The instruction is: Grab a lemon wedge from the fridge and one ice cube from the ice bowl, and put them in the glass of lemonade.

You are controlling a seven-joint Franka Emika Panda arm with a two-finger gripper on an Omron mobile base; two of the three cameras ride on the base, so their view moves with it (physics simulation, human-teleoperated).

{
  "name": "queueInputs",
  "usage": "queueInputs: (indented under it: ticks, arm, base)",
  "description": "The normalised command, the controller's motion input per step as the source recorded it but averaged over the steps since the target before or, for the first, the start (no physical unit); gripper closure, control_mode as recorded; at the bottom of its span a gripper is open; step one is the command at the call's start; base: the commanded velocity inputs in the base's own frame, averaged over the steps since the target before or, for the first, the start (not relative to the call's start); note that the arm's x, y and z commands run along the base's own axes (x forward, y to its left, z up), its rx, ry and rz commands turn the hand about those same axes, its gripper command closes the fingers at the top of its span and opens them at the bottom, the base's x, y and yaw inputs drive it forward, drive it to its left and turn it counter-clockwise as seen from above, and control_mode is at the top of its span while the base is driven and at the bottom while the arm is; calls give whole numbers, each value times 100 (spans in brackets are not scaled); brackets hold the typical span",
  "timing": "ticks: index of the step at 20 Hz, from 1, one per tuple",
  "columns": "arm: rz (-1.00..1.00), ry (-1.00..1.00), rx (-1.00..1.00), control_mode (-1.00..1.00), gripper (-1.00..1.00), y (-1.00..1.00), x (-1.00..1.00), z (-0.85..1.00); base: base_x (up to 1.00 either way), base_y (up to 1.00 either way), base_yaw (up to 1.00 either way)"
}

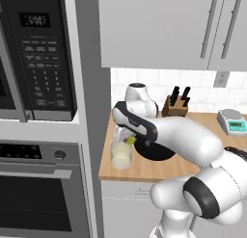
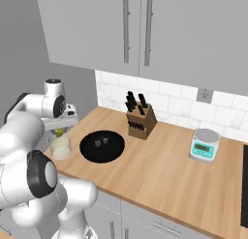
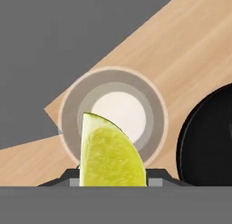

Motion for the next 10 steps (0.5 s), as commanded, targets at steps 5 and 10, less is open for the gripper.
queueInputs:
  ticks: [5, 10]
  arm:
    - [3, 1, -1, -100, 100, 0, 7, 7]
    - [0, 2, -4, -100, 100, 13, 23, 22]
  base:
    - [0, 0, 0]
    - [0, 0, 0]
